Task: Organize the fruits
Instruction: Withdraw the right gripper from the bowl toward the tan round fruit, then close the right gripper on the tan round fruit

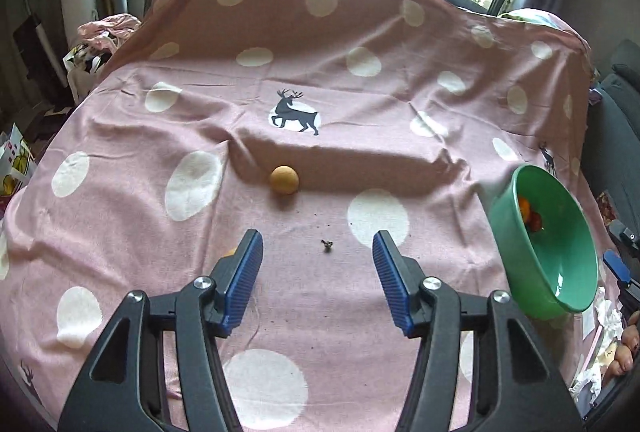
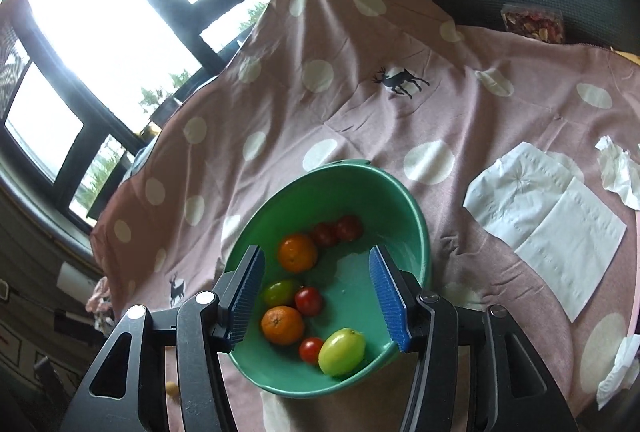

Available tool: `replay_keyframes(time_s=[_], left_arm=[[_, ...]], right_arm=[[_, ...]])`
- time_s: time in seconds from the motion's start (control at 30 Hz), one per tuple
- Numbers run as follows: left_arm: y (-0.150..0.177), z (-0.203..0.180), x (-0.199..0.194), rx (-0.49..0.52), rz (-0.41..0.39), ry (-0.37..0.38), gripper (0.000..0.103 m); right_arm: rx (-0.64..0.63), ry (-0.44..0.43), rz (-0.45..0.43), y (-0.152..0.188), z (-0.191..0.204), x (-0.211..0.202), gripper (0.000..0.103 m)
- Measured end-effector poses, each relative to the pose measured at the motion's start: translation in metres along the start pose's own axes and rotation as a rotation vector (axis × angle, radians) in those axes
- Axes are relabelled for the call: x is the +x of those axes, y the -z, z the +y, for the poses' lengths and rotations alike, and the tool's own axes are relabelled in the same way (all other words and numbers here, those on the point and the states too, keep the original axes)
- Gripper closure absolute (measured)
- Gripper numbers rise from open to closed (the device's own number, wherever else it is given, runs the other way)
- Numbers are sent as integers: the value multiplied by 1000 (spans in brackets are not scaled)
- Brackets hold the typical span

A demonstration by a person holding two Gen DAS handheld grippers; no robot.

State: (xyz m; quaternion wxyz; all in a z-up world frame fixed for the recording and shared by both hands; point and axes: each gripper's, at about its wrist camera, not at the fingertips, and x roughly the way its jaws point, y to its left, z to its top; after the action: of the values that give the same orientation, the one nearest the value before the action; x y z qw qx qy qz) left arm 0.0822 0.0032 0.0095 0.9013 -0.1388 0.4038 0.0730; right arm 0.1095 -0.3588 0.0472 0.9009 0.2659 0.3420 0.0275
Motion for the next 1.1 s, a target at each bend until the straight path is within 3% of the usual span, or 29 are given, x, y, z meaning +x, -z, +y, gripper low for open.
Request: replay_keyframes(time_s=[0.2,0.3,0.93,1.1], left_arm=[[3,21,13,-33,48,-63,48],[2,29,19,-71,76,-36,48],[-2,63,22,-156,119,-53,48],[-2,65,25,-164,134,-34,52]], right_arm=[[-101,11,35,13,29,11,48],[-151,12,43,18,43,15,48],[-400,-17,163,64,112,50,48],[-436,-62,240,67,138,67,48]])
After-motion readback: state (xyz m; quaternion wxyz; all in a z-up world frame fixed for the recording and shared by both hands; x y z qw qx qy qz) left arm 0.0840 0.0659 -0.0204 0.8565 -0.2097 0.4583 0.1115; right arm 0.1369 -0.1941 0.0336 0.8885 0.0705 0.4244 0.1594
